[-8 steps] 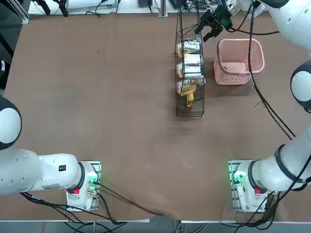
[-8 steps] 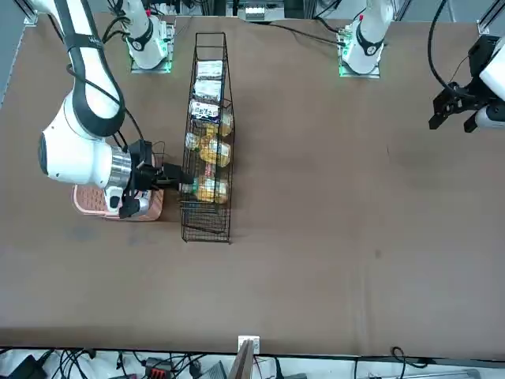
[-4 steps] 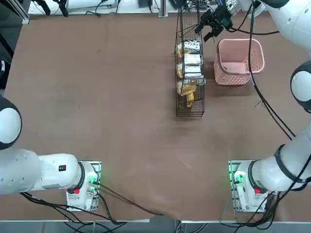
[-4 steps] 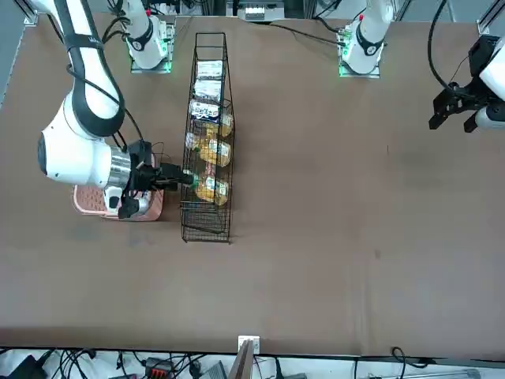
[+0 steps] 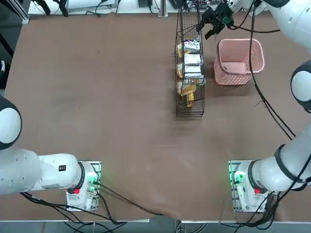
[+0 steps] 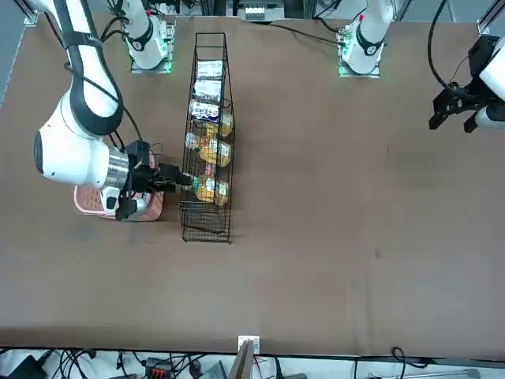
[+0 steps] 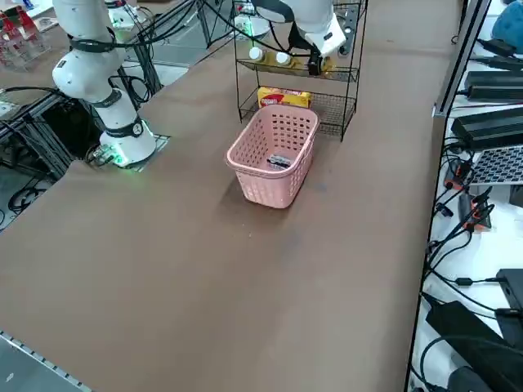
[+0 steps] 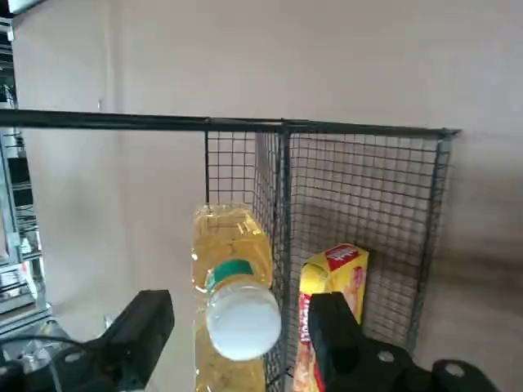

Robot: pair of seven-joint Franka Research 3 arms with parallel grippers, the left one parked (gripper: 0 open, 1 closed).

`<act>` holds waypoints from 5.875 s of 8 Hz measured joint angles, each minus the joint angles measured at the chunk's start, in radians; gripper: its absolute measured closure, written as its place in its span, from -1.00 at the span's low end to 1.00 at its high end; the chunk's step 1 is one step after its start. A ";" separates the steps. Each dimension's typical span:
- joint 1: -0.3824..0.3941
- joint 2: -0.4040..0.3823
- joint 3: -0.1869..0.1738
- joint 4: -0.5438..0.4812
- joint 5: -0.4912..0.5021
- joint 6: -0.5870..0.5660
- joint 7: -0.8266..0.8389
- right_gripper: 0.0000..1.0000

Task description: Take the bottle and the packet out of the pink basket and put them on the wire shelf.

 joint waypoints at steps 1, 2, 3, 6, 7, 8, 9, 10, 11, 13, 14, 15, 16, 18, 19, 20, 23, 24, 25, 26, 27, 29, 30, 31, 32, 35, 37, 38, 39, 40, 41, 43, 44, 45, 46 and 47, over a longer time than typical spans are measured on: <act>-0.001 -0.009 -0.017 0.007 -0.010 0.001 -0.001 -1.00; -0.007 -0.025 -0.045 0.009 -0.014 0.000 -0.021 -1.00; -0.016 -0.042 -0.074 0.009 -0.015 -0.013 -0.059 -1.00; -0.043 -0.081 -0.182 0.009 -0.096 -0.123 -0.165 -1.00; -0.053 -0.095 -0.203 0.009 -0.169 -0.147 -0.173 -1.00; -0.060 -0.106 -0.213 0.002 -0.255 -0.159 -0.173 -1.00; -0.061 -0.111 -0.216 -0.015 -0.328 -0.160 -0.168 -1.00; -0.061 -0.111 -0.217 -0.039 -0.380 -0.159 -0.150 -1.00; -0.061 -0.111 -0.218 -0.065 -0.424 -0.155 -0.114 -1.00; -0.059 -0.110 -0.216 -0.105 -0.469 -0.127 -0.012 -1.00; -0.057 -0.110 -0.206 -0.128 -0.492 -0.093 0.039 -0.98; -0.053 -0.110 -0.195 -0.158 -0.506 -0.047 0.087 -0.98; -0.049 -0.109 -0.184 -0.194 -0.512 0.006 0.115 -0.97; -0.048 -0.106 -0.144 -0.284 -0.520 0.145 0.187 -0.97; -0.047 -0.104 -0.122 -0.323 -0.526 0.205 0.226 -0.97; -0.045 -0.103 -0.106 -0.353 -0.539 0.249 0.250 -0.96; -0.044 -0.102 -0.086 -0.435 -0.567 0.359 0.258 -0.96; -0.044 -0.102 -0.086 -0.447 -0.584 0.364 0.258 -0.96; -0.044 -0.101 -0.086 -0.452 -0.596 0.365 0.257 -0.95; -0.044 -0.099 -0.085 -0.456 -0.620 0.365 0.251 -0.93; -0.044 -0.096 -0.083 -0.459 -0.640 0.365 0.249 -0.93; -0.044 -0.085 -0.081 -0.460 -0.647 0.369 0.238 -0.89; -0.044 -0.079 -0.081 -0.460 -0.647 0.376 0.228 -0.88; -0.044 -0.072 -0.081 -0.460 -0.647 0.384 0.220 -0.85; -0.044 -0.065 -0.081 -0.460 -0.647 0.391 0.215 -0.82; -0.044 -0.052 -0.081 -0.460 -0.647 0.402 0.203 -0.75; -0.044 -0.041 -0.081 -0.460 -0.647 0.422 0.202 -0.69; -0.044 -0.037 -0.081 -0.460 -0.647 0.427 0.202 -0.66; -0.044 -0.033 -0.081 -0.460 -0.647 0.429 0.202 -0.67; -0.044 -0.029 -0.081 -0.460 -0.646 0.431 0.202 -0.67; -0.044 -0.024 -0.081 -0.460 -0.646 0.438 0.202 -0.67; -0.044 -0.016 -0.081 -0.460 -0.646 0.456 0.204 -0.65; -0.044 -0.012 -0.081 -0.460 -0.642 0.465 0.205 -0.64; -0.044 -0.008 -0.081 -0.460 -0.633 0.472 0.206 -0.63; -0.044 -0.006 -0.081 -0.460 -0.620 0.476 0.206 -0.63; -0.044 -0.004 -0.081 -0.460 -0.615 0.481 0.206 -0.63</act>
